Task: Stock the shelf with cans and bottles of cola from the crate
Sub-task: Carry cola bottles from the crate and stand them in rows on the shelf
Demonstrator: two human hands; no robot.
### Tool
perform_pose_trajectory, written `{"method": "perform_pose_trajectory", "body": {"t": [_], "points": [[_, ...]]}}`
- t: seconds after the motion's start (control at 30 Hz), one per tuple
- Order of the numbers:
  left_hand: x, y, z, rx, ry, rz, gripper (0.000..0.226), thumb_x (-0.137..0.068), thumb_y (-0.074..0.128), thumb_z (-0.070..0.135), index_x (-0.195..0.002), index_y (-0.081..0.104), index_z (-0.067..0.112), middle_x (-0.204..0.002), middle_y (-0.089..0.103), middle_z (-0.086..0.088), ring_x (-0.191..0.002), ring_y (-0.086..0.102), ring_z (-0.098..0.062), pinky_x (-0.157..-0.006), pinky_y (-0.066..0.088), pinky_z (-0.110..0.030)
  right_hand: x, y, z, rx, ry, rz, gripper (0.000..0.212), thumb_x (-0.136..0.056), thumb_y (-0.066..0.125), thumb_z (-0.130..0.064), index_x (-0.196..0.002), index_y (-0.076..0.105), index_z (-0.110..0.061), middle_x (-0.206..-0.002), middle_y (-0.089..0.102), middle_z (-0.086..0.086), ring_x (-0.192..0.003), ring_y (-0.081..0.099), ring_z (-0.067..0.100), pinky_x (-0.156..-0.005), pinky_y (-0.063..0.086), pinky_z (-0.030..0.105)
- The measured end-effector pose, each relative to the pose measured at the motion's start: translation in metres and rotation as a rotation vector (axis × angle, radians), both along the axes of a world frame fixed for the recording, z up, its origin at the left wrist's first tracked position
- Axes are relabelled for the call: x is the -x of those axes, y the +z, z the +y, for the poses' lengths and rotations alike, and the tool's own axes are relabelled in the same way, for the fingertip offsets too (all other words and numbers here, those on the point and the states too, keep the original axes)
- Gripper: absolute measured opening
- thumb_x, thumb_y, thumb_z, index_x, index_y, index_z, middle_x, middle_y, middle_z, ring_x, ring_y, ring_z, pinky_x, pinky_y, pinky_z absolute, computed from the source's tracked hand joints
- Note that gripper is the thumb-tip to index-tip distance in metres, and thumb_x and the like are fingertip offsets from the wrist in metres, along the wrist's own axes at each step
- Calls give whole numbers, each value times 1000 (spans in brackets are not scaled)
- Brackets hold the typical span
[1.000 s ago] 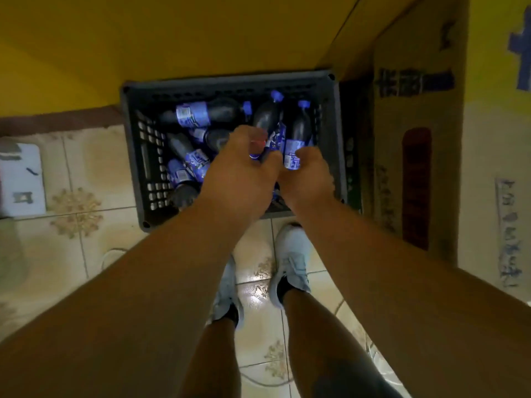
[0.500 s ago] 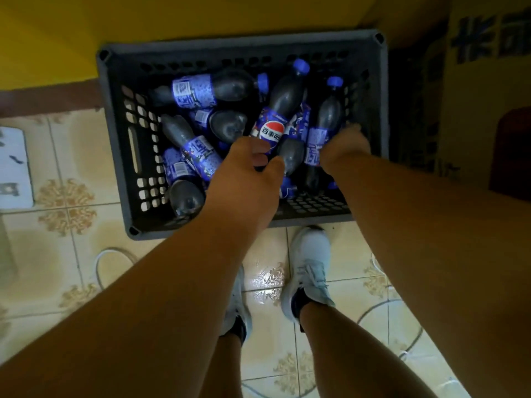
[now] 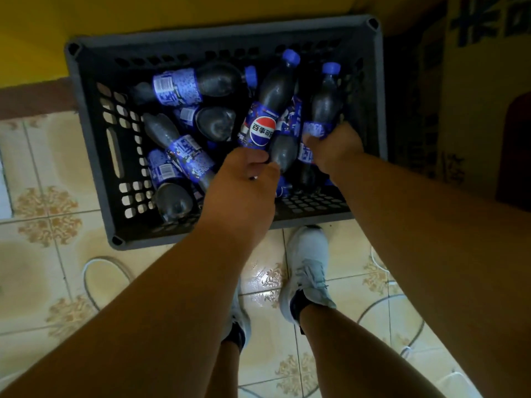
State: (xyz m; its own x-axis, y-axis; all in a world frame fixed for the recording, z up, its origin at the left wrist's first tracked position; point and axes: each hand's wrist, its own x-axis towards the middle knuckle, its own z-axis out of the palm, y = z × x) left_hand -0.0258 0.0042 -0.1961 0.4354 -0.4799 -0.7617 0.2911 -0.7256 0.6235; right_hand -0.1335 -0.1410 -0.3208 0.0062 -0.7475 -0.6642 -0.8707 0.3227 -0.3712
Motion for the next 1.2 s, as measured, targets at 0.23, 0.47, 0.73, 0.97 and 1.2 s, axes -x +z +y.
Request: {"method": "perform_pose_trajectory", "body": {"t": [0.23, 0.47, 0.73, 0.97, 1.2], "points": [[-28, 23, -11, -44, -78, -117, 23, -102, 46, 34, -120, 57, 25, -88, 63, 12, -68, 54, -2, -46, 37, -13, -24, 96, 30, 23, -51, -320, 61, -74, 81, -50, -118, 64, -12, -109, 74, 3, -98, 71, 18, -91, 58, 43], [-54, 17, -3, -147, 8, -75, 67, -87, 31, 80, -126, 56, 32, -107, 61, 11, -99, 60, -13, -91, 45, -33, -64, 121, 67, -308, -170, -621, 43, -99, 54, -49, -89, 69, -10, -85, 73, 12, -73, 69, 23, -69, 59, 39], [-64, -15, 35, -138, 282, 411, 74, -49, 78, 62, -111, 71, 22, -98, 77, -12, -82, 75, -32, -71, 60, -47, -97, 20, 18, -64, -140, -193, 71, -80, 75, -57, -131, 59, -11, -115, 69, 3, -103, 64, 23, -81, 50, 26], [-83, 9, 37, 16, 388, 587, 55, -62, 71, 47, -107, 70, 15, -92, 75, -16, -76, 73, -30, -62, 61, -39, -112, 7, 5, -167, -307, -214, 82, -65, 80, -48, -135, 55, -14, -128, 64, 2, -109, 63, 21, -91, 53, 31], [-92, 104, 45, 97, 366, 459, 50, -73, 71, 37, -115, 70, 11, -106, 76, -14, -97, 73, -32, -86, 59, -47, -78, 124, 52, -74, -239, -557, 62, -68, 92, -25, -119, 58, -13, -108, 73, -1, -100, 71, 17, -93, 58, 43]]}}
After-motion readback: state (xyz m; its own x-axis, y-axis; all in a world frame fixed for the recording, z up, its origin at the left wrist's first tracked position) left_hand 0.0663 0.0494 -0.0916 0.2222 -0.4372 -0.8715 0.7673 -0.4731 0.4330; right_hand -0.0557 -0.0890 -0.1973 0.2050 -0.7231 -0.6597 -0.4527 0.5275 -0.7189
